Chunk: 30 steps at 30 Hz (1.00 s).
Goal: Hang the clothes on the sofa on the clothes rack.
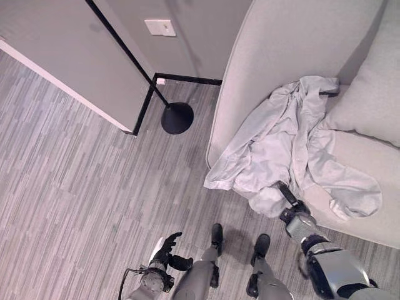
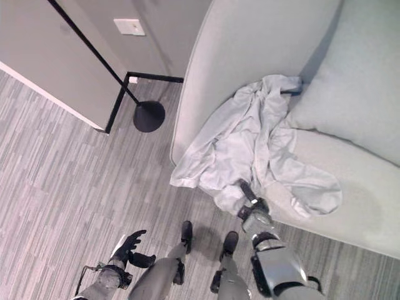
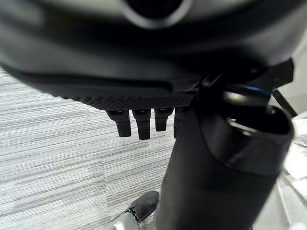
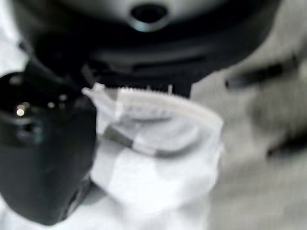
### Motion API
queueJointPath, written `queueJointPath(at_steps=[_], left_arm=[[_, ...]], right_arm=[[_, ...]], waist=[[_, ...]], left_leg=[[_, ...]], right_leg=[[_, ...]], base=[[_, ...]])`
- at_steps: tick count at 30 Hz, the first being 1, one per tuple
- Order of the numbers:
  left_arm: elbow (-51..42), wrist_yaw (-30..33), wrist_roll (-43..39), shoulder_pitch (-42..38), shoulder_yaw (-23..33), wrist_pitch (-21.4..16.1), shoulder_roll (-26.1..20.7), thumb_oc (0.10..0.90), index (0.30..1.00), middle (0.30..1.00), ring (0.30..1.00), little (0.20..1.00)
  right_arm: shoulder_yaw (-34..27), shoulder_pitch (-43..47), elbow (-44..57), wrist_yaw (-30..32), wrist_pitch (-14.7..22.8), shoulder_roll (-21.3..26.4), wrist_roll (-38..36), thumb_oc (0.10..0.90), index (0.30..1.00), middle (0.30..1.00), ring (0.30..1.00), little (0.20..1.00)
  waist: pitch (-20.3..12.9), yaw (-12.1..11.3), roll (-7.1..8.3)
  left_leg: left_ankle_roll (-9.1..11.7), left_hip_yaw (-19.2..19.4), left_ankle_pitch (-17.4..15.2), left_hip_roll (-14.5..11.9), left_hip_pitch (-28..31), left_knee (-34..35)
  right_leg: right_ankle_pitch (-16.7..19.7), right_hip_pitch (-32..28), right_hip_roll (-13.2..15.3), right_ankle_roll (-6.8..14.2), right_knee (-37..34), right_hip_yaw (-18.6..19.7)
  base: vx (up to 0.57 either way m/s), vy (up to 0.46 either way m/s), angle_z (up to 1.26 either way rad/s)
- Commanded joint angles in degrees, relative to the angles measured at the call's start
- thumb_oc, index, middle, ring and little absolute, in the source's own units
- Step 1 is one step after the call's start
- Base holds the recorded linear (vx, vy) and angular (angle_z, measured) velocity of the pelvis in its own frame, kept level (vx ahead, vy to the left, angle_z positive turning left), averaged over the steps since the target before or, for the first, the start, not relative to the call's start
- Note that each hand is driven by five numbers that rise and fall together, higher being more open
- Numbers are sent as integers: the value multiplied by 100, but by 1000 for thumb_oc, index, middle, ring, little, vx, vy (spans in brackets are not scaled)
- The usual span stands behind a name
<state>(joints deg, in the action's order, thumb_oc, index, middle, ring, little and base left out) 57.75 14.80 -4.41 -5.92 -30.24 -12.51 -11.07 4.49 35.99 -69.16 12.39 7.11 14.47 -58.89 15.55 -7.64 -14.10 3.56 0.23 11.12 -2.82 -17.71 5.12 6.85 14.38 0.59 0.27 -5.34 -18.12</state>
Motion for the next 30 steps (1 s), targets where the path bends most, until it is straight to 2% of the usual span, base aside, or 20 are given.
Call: queueJointPath(at_steps=[1, 2, 8, 9, 11, 15, 18, 24, 29, 30], left_arm=[[172, 264, 32, -59, -224, -2, -63, 800, 900, 900, 900, 900], [48, 314, 70, 59, -199, 2, -45, 800, 900, 900, 900, 900], [27, 316, 207, 205, -104, 64, -51, 800, 900, 900, 900, 900], [38, 315, 238, 245, -37, 68, -46, 800, 900, 900, 900, 900], [41, 324, 263, 267, 3, 78, -45, 800, 900, 900, 900, 900], [-61, 297, 382, 399, 169, 90, -74, 800, 900, 900, 900, 900], [-154, 290, 440, 496, 350, 92, -115, 800, 900, 900, 900, 900], [-370, 343, 468, 525, 548, 90, -208, 800, 900, 900, 900, 900], [-693, 392, 428, 583, 679, 100, -309, 800, 900, 900, 900, 900], [-866, 440, 393, 597, 760, 82, -338, 800, 900, 900, 900, 900]], right_arm=[[-117, 264, 818, -247, 924, -243, -734, 400, 300, 300, 300, 300], [-279, 203, 1494, -246, 1253, -339, -913, 400, 300, 300, 300, 300], [-596, 222, 2413, -260, 1721, -322, -1085, 400, 300, 300, 300, 300], [-638, 158, 2932, -356, 1887, -275, -1047, 400, 300, 300, 300, 300], [-645, 106, 3256, -379, 2010, -239, -996, 400, 300, 300, 300, 300], [-719, -79, 4576, -469, 2463, -74, -729, 400, 300, 300, 300, 300], [-879, -115, 5603, -582, 2750, 93, -571, 400, 300, 300, 300, 300], [-1172, -75, 6395, -598, 3077, 114, -596, 400, 300, 300, 300, 300], [-1191, -157, 6855, -530, 3113, 68, -503, 400, 300, 300, 300, 300], [-1171, -188, 6945, -494, 3083, 107, -443, 400, 300, 300, 300, 300]], waist=[[-63, -163, 396], [-120, -148, 368], [-268, -120, 297], [-297, -88, 290], [-315, -70, 288], [-402, -23, 298], [-535, 5, 367], [-739, 19, 507], [-858, 26, 664], [-938, 26, 761]], left_leg=[[214, 242, -435, 62, 78, -12], [200, 257, -491, 60, 182, -12], [165, 264, -543, 73, 339, -12], [152, 284, -557, 72, 383, -12], [140, 287, -542, 75, 388, -12], [113, 313, -577, 66, 490, -12], [93, 334, -660, 66, 657, -12], [77, 343, -693, 56, 841, -12], [69, 359, -747, 65, 1033, -12], [66, 368, -773, 62, 1115, -12]], right_leg=[[-439, -329, 465, 619, 34, 610], [-487, -412, 473, 616, 34, 607], [-533, -539, 486, 609, 34, 629], [-542, -566, 487, 609, 34, 639], [-524, -563, 484, 605, 34, 640], [-547, -645, 499, 600, 34, 658], [-605, -789, 495, 599, 34, 677], [-636, -967, 497, 591, 34, 669], [-671, -1152, 482, 584, 34, 678], [-686, -1236, 472, 577, 34, 678]], base=[[25, 15, -10], [10, 24, -7], [17, 31, 1], [14, 40, -3], [0, 23, -5], [0, 0, 0], [61, 2, 0], [31, -12, 0], [32, -23, -1], [36, -34, 3]])
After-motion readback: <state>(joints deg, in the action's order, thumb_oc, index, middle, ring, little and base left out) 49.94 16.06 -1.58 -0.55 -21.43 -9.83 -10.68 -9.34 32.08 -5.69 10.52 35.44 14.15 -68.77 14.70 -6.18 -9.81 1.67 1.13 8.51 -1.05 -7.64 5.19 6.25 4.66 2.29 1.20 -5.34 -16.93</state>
